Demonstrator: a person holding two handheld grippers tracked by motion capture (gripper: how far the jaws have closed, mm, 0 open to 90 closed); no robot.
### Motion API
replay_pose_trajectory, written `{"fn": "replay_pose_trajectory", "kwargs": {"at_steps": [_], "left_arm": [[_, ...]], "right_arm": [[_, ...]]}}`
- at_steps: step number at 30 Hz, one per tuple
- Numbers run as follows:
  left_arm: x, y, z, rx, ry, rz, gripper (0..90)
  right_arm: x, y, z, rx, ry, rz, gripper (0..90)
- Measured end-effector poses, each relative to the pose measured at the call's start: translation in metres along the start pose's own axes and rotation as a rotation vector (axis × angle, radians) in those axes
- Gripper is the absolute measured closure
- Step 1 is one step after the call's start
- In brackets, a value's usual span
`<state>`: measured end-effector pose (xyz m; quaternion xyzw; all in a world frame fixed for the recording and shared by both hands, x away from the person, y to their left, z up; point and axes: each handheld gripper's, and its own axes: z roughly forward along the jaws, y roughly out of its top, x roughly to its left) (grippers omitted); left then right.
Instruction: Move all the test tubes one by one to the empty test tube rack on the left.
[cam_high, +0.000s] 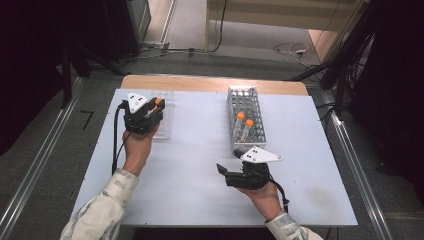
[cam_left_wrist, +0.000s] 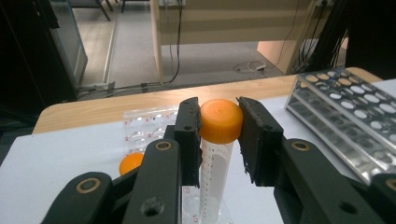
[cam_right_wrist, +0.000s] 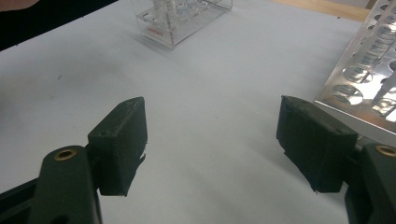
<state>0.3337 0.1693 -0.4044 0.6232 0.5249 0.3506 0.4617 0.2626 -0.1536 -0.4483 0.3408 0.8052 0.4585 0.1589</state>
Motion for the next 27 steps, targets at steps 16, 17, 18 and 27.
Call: {"fn": "replay_pose_trajectory", "kwargs": {"at_steps": [16, 17, 18, 27], "left_arm": [[-0.002, -0.02, 0.009, 0.054, 0.013, 0.006, 68.3], [-0.002, -0.02, 0.009, 0.058, 0.014, 0.005, 67.6], [-0.002, -0.02, 0.009, 0.06, 0.013, 0.002, 66.8], [-0.002, -0.018, 0.004, 0.062, 0.001, -0.005, 58.0]], "right_arm": [[0.001, -0.001, 0.001, 0.004, 0.0, -0.006, 23.4], [0.001, -0.001, 0.001, 0.004, 0.0, -0.006, 23.4], [0.001, -0.001, 0.001, 0.005, 0.0, -0.005, 23.4], [0.001, -0.001, 0.001, 0.004, -0.001, -0.007, 23.4]]}}
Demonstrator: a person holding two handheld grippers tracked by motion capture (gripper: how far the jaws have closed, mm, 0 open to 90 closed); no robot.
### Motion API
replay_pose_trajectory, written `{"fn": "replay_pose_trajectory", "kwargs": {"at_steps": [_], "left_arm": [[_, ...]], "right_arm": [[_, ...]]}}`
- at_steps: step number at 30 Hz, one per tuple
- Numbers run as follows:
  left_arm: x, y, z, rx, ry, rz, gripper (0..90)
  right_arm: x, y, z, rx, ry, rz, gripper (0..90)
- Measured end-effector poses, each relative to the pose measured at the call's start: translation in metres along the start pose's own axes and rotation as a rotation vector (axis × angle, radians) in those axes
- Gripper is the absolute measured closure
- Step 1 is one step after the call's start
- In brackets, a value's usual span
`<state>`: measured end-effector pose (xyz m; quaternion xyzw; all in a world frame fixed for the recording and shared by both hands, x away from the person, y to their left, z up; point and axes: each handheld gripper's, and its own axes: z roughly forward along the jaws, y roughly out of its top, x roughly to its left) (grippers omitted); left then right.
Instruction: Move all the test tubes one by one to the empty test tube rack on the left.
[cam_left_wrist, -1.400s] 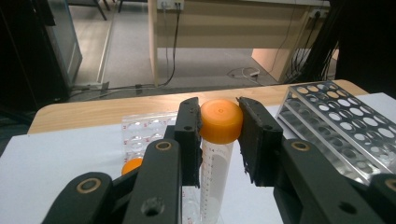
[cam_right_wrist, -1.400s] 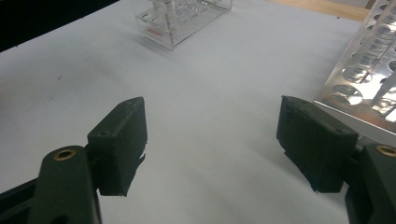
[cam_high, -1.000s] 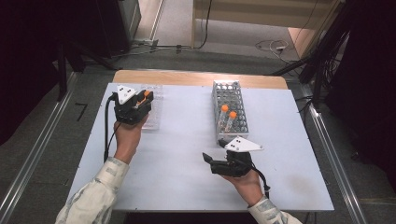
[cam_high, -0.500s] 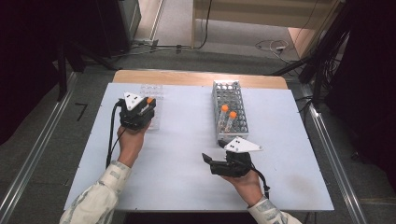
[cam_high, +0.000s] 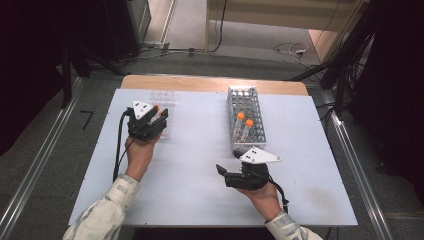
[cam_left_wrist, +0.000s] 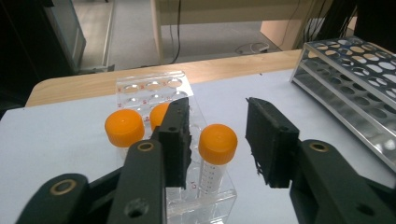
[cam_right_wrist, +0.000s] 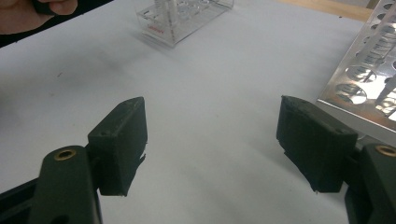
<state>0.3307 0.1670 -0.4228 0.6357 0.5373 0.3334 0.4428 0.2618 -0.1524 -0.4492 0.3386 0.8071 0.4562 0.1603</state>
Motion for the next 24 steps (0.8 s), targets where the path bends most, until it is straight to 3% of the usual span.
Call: {"fn": "replay_pose_trajectory", "kwargs": {"at_steps": [5, 11, 20, 24], "left_arm": [[-0.002, -0.002, -0.008, -0.013, -0.016, -0.016, 49.2], [-0.009, -0.009, -0.025, -0.034, -0.068, -0.058, 44.0], [-0.027, -0.027, -0.053, -0.047, -0.16, -0.073, 30.9], [-0.034, -0.038, -0.059, -0.026, -0.17, -0.064, 26.3]], "right_arm": [[0.0, 0.0, 0.0, -0.001, -0.001, 0.0, 23.4], [-0.001, 0.0, 0.0, 0.0, -0.005, 0.002, 23.4], [-0.002, 0.0, 0.0, -0.001, -0.018, 0.003, 23.5], [-0.004, 0.0, -0.001, -0.01, -0.028, 0.005, 23.6]]}}
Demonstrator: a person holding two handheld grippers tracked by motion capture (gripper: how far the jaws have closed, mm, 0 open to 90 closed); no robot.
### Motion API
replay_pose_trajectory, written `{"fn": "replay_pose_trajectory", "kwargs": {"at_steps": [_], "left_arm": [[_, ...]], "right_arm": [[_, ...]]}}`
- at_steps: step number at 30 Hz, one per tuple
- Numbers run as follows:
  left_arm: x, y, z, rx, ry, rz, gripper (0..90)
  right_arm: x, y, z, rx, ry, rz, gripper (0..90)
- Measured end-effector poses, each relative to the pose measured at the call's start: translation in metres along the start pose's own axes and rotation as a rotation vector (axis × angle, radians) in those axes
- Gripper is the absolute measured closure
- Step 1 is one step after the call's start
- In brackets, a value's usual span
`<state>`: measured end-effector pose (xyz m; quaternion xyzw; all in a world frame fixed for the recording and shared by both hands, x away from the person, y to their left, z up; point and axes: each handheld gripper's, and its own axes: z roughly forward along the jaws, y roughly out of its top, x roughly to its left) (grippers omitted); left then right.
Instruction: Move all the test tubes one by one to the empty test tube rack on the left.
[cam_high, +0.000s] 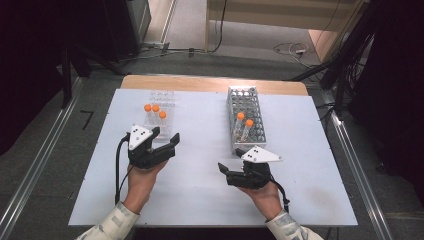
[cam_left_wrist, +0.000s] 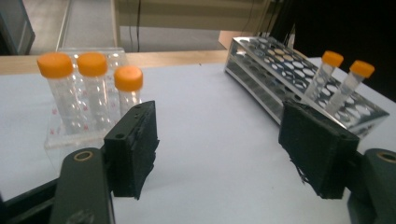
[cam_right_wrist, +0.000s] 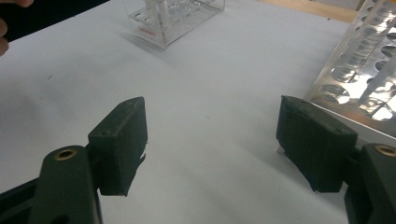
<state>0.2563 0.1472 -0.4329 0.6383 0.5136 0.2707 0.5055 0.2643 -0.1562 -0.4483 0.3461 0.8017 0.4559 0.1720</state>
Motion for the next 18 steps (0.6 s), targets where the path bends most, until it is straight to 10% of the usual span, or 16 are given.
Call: {"fn": "replay_pose_trajectory", "kwargs": {"at_steps": [18], "left_arm": [[-0.011, -0.022, -0.011, 0.041, -0.031, 0.049, 23.3]], "right_arm": [[-0.038, 0.006, -0.003, -0.05, -0.141, 0.057, 25.5]]}}
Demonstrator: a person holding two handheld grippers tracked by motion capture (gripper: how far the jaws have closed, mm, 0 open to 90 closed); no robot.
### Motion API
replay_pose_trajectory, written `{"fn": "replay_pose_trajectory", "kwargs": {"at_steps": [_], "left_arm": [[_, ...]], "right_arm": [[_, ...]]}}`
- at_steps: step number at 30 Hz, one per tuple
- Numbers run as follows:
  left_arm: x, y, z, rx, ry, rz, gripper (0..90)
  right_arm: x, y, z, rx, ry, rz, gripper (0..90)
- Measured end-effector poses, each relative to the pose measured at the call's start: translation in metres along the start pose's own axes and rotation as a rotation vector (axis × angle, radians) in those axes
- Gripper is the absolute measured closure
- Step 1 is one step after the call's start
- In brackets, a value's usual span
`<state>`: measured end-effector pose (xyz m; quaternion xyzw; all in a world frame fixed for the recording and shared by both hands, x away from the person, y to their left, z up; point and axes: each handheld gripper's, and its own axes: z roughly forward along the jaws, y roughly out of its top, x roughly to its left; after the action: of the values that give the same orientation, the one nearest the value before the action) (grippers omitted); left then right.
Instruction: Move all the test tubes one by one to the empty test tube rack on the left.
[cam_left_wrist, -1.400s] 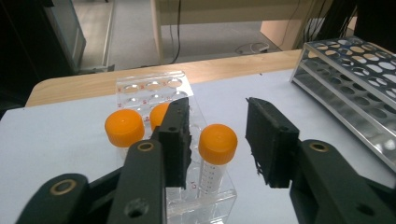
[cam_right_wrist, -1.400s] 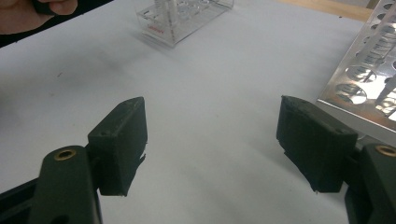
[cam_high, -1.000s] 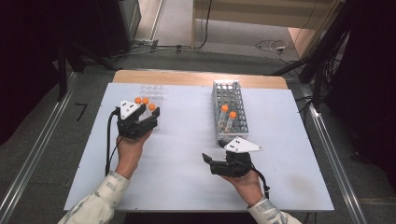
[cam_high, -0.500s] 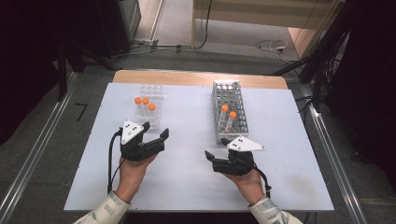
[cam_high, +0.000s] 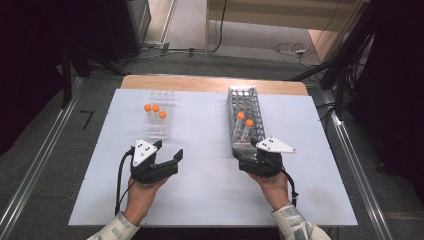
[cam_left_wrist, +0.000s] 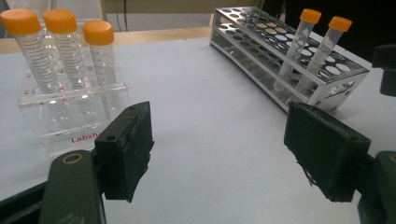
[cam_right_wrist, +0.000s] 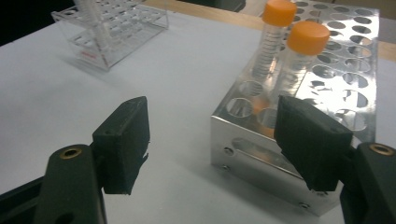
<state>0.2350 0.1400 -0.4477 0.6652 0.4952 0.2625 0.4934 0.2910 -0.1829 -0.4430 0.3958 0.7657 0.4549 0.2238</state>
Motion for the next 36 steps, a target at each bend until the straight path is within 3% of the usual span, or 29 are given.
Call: {"fn": "replay_pose_trajectory", "kwargs": {"at_steps": [11, 22, 36], "left_arm": [[-0.003, -0.001, 0.002, 0.009, -0.011, 0.008, 20.4], [-0.003, -0.001, 0.003, 0.011, -0.01, 0.008, 20.4], [-0.003, -0.002, 0.003, 0.017, -0.014, 0.011, 20.5]], "right_arm": [[-0.018, 0.005, 0.022, -0.002, -0.078, 0.027, 29.5], [-0.036, 0.004, 0.038, -0.017, -0.1, 0.084, 42.9], [-0.038, 0.004, 0.047, -0.037, -0.112, 0.08, 62.8]]}}
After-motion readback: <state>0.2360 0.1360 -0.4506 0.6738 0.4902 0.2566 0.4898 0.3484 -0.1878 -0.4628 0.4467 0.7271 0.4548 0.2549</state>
